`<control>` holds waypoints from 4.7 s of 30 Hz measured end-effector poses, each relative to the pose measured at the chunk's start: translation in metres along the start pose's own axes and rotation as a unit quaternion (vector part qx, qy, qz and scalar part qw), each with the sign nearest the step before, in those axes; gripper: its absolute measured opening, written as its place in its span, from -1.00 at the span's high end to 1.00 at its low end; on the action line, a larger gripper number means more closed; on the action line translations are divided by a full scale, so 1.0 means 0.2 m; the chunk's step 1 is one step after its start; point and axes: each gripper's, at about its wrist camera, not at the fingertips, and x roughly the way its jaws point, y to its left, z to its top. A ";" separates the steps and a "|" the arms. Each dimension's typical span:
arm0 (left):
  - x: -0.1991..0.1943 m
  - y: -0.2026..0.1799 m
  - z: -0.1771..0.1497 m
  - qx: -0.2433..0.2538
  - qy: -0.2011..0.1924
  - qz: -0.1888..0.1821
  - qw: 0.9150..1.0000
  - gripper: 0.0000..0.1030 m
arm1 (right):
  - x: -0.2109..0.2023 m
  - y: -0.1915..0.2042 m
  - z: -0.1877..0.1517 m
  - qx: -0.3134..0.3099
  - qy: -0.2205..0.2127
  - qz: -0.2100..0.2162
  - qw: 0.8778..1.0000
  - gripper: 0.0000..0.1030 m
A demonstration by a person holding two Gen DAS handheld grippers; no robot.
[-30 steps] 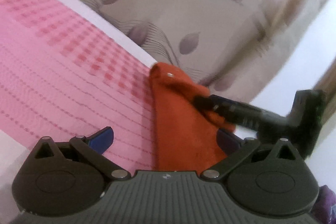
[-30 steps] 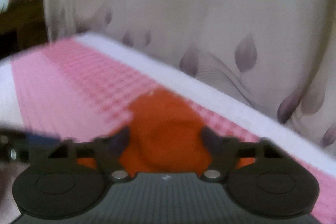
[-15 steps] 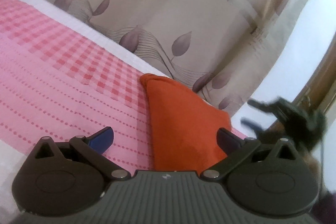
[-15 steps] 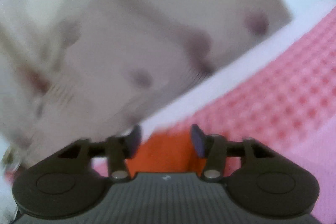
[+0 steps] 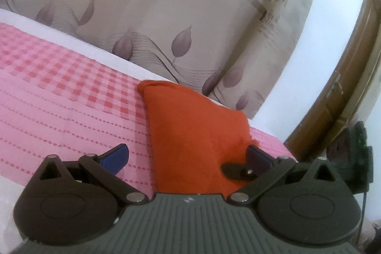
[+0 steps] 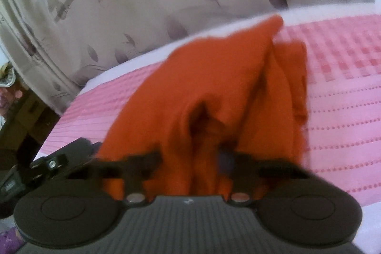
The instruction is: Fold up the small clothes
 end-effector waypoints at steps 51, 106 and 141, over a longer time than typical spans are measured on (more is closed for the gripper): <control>-0.07 -0.16 -0.06 0.112 -0.077 0.017 0.991 -1.00 | -0.37 -0.31 -0.24 0.089 -0.044 -0.012 0.995 0.85; 0.20 -0.35 -0.17 0.163 0.102 -0.060 0.979 -0.98 | 0.86 0.30 0.81 -0.352 0.130 -0.109 0.921 0.48; 0.20 -0.35 -0.17 0.183 0.108 -0.058 0.975 -0.99 | 1.05 0.28 0.98 -0.268 0.084 -0.169 0.945 0.41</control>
